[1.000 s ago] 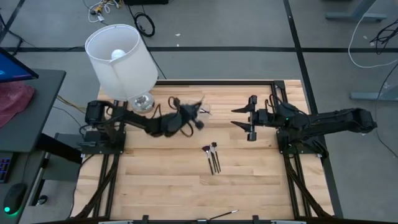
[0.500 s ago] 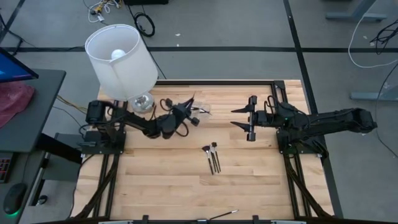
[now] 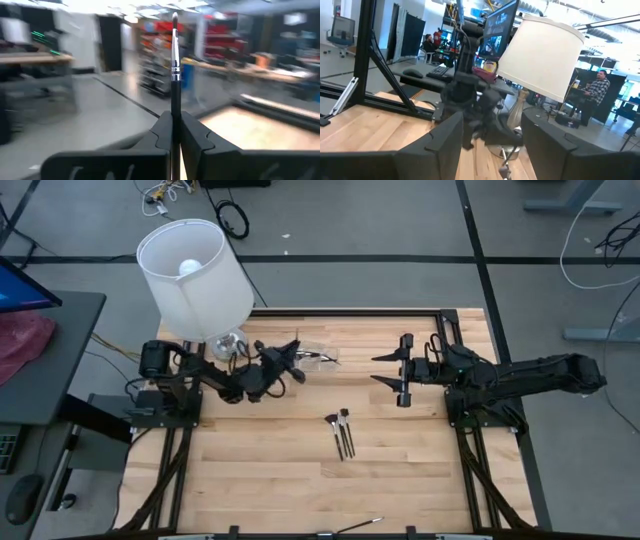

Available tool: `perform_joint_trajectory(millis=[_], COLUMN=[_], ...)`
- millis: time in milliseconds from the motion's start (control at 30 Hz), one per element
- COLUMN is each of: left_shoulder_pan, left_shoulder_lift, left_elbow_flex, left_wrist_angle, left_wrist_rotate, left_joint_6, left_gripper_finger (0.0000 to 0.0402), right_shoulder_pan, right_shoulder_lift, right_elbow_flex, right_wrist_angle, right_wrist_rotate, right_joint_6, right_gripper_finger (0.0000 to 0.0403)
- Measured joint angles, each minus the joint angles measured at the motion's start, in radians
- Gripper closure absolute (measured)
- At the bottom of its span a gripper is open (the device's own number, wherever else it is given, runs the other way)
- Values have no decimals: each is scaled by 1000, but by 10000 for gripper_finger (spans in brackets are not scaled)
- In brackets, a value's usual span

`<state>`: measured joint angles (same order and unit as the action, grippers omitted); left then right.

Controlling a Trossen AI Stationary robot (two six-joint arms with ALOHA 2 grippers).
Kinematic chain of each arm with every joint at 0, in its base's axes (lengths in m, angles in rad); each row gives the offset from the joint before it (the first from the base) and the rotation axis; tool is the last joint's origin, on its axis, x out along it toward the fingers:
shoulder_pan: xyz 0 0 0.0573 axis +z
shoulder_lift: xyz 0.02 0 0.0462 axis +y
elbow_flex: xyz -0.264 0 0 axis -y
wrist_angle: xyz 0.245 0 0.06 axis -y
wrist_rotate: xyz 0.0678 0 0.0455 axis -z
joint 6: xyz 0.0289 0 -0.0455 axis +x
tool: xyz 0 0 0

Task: Put items in baskets/containers
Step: Put the black eyeliner brush into the transparent organizer

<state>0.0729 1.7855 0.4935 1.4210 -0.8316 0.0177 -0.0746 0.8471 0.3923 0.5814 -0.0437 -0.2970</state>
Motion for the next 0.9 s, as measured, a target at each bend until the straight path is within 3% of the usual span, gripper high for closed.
perform_joint_trajectory(millis=[67, 200, 500, 633, 733, 900], left_shoulder_pan=[31, 68, 83, 112, 136, 146], left_shoulder_lift=[10, 26, 34, 34, 35, 35], left_elbow_flex=[0, 22, 29, 29, 29, 29], left_wrist_angle=[2, -6, -22, -109, -201, -215], left_wrist_rotate=[57, 76, 34, 36, 91, 115], left_joint_6=[-25, -2, 55, 49, -7, -7], left_gripper_finger=[385, 385, 385, 385, 385, 385], right_shoulder_pan=[0, 0, 0, 0, 0, 0], right_shoulder_lift=[0, 0, 0, 0, 0, 0], right_elbow_flex=[0, 0, 0, 0, 0, 0], right_wrist_angle=[1, 1, -7, -7, -7, -6], right_wrist_rotate=[0, 0, -1, -1, -1, -2], right_joint_6=[0, 0, 0, -1, -1, -1], right_gripper_finger=[199, 199, 199, 199, 199, 199])
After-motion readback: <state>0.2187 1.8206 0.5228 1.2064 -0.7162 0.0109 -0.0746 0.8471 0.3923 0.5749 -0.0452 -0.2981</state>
